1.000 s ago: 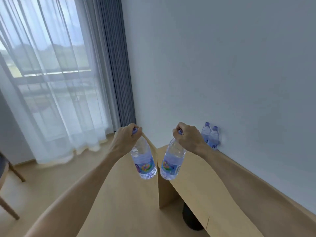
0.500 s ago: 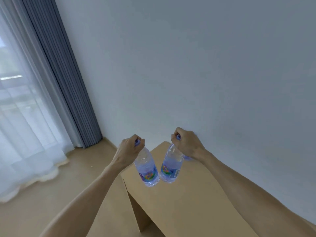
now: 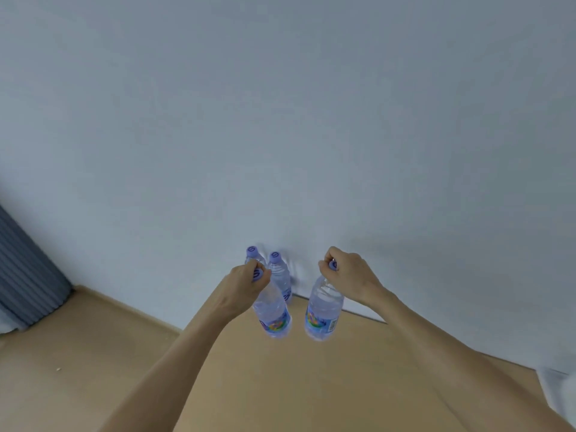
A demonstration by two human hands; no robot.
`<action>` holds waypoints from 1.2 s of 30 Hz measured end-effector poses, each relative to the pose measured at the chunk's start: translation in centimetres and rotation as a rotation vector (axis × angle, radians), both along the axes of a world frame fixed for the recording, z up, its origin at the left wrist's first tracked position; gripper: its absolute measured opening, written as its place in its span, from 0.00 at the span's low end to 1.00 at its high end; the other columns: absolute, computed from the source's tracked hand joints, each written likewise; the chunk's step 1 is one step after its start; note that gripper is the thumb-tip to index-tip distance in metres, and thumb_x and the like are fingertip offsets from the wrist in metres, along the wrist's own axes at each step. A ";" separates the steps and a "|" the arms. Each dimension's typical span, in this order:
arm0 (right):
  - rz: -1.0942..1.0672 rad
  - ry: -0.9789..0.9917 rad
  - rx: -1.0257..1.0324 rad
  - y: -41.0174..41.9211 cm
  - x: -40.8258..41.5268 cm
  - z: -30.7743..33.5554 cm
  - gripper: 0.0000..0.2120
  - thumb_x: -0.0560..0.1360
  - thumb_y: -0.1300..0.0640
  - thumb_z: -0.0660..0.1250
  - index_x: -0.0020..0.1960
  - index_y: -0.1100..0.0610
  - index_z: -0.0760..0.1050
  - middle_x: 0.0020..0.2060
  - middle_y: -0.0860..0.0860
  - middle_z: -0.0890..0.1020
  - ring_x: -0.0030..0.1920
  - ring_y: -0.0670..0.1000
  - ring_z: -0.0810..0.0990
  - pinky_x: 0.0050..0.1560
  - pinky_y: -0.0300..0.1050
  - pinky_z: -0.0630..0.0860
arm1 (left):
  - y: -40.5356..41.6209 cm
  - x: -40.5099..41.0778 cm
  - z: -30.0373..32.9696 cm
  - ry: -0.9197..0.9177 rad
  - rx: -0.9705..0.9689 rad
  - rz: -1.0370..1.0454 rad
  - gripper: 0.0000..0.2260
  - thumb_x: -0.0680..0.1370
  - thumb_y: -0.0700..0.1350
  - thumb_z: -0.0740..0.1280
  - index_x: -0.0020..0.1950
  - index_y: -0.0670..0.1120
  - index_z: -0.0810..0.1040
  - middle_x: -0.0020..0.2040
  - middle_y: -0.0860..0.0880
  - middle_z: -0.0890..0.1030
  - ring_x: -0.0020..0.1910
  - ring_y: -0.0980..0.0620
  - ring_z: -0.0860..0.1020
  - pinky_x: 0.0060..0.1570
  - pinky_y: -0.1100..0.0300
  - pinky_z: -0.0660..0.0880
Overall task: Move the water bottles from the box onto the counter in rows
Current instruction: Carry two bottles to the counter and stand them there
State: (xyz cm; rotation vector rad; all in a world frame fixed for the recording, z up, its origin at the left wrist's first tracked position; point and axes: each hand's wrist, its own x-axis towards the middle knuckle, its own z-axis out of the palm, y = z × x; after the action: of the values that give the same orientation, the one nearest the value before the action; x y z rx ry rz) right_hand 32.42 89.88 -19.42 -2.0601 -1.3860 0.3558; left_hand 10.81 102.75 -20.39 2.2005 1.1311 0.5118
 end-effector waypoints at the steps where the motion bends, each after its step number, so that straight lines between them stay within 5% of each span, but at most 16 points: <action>1: -0.021 0.008 -0.008 0.2 0.6 -0.4 0.10 0.79 0.50 0.61 0.42 0.55 0.69 0.28 0.51 0.75 0.29 0.51 0.69 0.32 0.46 0.69 | 0.8 1.1 -0.5 0.016 0.023 -0.041 0.16 0.77 0.47 0.61 0.35 0.45 0.57 0.30 0.49 0.63 0.29 0.53 0.59 0.31 0.59 0.60; 3: -0.064 0.020 -0.029 0.7 1.4 -1.3 0.10 0.79 0.50 0.61 0.43 0.55 0.69 0.30 0.51 0.76 0.29 0.50 0.69 0.32 0.46 0.69 | 2.3 3.2 -1.4 0.052 0.068 -0.134 0.17 0.78 0.45 0.63 0.32 0.49 0.60 0.29 0.54 0.64 0.26 0.56 0.63 0.30 0.67 0.62; 7: -0.158 0.051 -0.072 1.8 2.2 -3.0 0.09 0.79 0.50 0.62 0.44 0.54 0.70 0.31 0.49 0.76 0.30 0.49 0.70 0.34 0.45 0.71 | 5.4 6.5 -3.2 0.131 0.087 -0.364 0.08 0.78 0.48 0.64 0.40 0.49 0.71 0.32 0.57 0.73 0.32 0.58 0.72 0.40 0.56 0.74; 11: -0.235 0.066 -0.085 2.7 2.8 -3.9 0.10 0.78 0.48 0.65 0.44 0.54 0.71 0.33 0.48 0.76 0.32 0.47 0.71 0.34 0.41 0.69 | 8.0 8.9 -4.4 0.168 0.136 -0.523 0.07 0.77 0.53 0.64 0.48 0.50 0.75 0.37 0.58 0.76 0.38 0.58 0.75 0.35 0.69 0.67; 15: -0.275 0.044 -0.105 3.4 3.1 -4.6 0.10 0.75 0.48 0.70 0.44 0.54 0.72 0.36 0.47 0.78 0.37 0.49 0.74 0.38 0.43 0.71 | 8.8 10.9 -5.2 0.282 0.223 -0.675 0.09 0.77 0.54 0.63 0.53 0.51 0.74 0.48 0.52 0.78 0.47 0.52 0.76 0.45 0.58 0.71; 29: -0.152 -0.036 -0.156 5.9 2.1 -6.8 0.11 0.72 0.50 0.71 0.47 0.54 0.72 0.42 0.45 0.75 0.42 0.47 0.72 0.40 0.39 0.66 | 9.3 12.3 -5.9 0.345 0.335 -0.686 0.11 0.79 0.54 0.62 0.57 0.50 0.74 0.54 0.50 0.78 0.50 0.47 0.77 0.49 0.57 0.71; 36: -0.108 -0.062 -0.185 6.0 2.1 -7.1 0.15 0.74 0.47 0.70 0.50 0.55 0.69 0.46 0.48 0.74 0.44 0.51 0.72 0.44 0.46 0.72 | 9.4 12.2 -5.9 0.390 0.254 -0.660 0.18 0.76 0.57 0.66 0.57 0.46 0.69 0.54 0.49 0.76 0.50 0.46 0.75 0.47 0.56 0.71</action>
State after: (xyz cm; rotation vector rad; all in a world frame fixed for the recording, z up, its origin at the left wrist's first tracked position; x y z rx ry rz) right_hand 34.57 95.91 -26.56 -2.3042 -1.3128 0.3896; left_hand 23.01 112.13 -26.28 2.7888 0.4562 -0.0697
